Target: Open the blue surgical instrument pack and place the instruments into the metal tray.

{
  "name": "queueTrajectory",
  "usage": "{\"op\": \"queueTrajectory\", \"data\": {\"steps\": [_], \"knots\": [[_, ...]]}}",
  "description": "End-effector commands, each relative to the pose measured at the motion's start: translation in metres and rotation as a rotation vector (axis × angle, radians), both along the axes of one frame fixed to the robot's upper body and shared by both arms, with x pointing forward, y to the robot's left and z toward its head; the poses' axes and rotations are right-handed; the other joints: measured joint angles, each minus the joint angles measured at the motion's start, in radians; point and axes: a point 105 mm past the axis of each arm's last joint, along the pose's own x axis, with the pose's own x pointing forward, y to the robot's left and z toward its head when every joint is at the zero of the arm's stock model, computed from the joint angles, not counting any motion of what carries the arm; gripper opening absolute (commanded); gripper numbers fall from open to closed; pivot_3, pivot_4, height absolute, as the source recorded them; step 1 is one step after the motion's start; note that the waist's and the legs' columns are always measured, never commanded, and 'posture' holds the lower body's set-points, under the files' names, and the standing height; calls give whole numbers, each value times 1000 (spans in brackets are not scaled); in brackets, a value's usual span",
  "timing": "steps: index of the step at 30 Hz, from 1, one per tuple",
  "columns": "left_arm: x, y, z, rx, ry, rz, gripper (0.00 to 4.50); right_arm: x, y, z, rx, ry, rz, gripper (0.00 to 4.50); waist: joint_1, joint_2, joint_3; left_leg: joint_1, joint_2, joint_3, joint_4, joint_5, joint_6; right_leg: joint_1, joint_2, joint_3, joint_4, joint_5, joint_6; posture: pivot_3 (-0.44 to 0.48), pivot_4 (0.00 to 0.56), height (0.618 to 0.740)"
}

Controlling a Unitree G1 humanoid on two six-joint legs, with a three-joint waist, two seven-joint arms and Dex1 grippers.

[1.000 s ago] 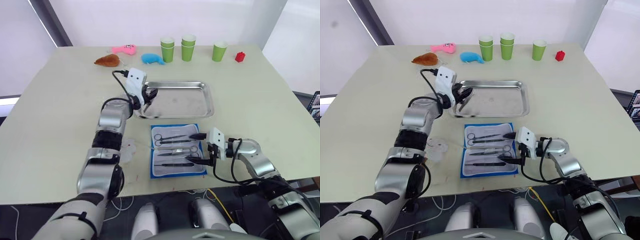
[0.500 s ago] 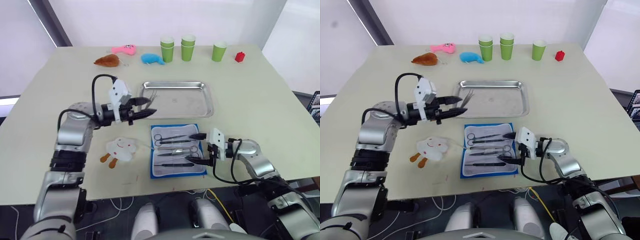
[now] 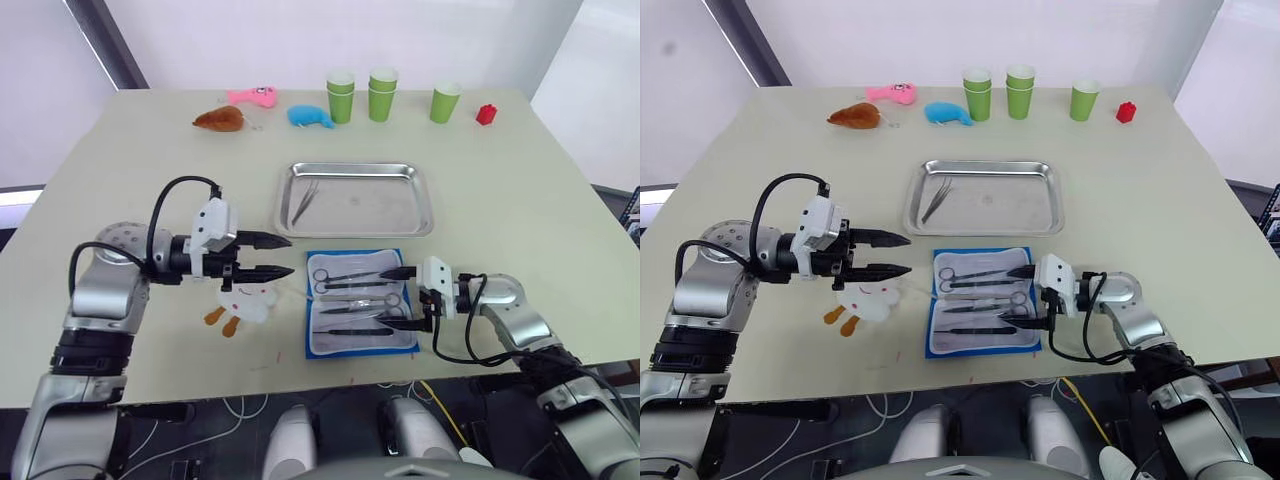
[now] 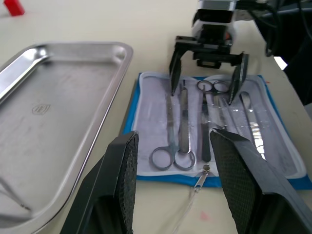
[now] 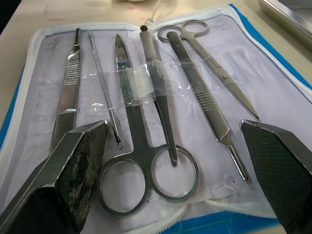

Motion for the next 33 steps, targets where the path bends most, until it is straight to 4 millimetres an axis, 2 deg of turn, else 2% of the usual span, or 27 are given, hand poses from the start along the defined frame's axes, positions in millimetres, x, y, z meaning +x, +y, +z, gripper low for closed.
{"op": "queueTrajectory", "data": {"steps": [1, 6, 7, 9, 10, 11, 20, 33], "knots": [[-7, 6, 14, 8, -49, -48, 2458, -15, -29, -55, -192, 167, -26, 4500, 4, 0, 0, 0, 0, 0, 0, 0, 0, 0, 0, 0, 0, 0, 0, 0, 150, 739], [-18, 15, 25, 29, 14, -111, 2458, -16, -30, -57, -193, 175, -8, 4500, 16, 1, 0, 0, 0, 0, 0, 0, 0, 0, 0, 0, 0, 0, 0, 0, 150, 739], [-19, 15, 27, 33, 12, -115, 3107, -16, -30, -57, -193, 175, -7, 4500, 17, 1, 0, 0, 0, 0, 0, 0, 0, 0, 0, 0, 0, 0, 0, 0, 150, 739], [-19, 18, 30, 51, -10, -119, 3631, -16, -31, -57, -194, 178, -5, 4500, 18, 0, 0, 0, 0, 0, 0, 0, 0, 0, 0, 0, 0, 0, 0, 0, 150, 739], [-19, 20, 30, 71, -25, -123, 4229, -17, -31, -58, -195, 179, -5, 4500, 18, 0, 0, 0, 0, 0, 0, 0, 0, 0, 0, 0, 0, 0, 0, 0, 150, 739], [-21, 22, 30, 97, -35, -130, 4459, -17, -31, -58, -195, 179, -6, 4500, 18, 0, 0, 0, 0, 0, 0, 0, 0, 0, 0, 0, 0, 0, 0, 0, 150, 739], [-20, 31, 30, 156, -50, -152, 4459, -17, -30, -59, -193, 177, -7, 4500, 19, 0, 0, 1, 0, 0, 0, 0, 0, 0, -1, 0, 0, 0, 0, 0, 150, 739], [1, 1, 7, 110, -6, -209, 4459, -18, -29, -61, -176, 179, -40, 4500, 22, -2, -1, 1, 0, 1, 1, 0, 0, 0, 1, 0, 1, 0, 0, 0, 150, 739]]}}
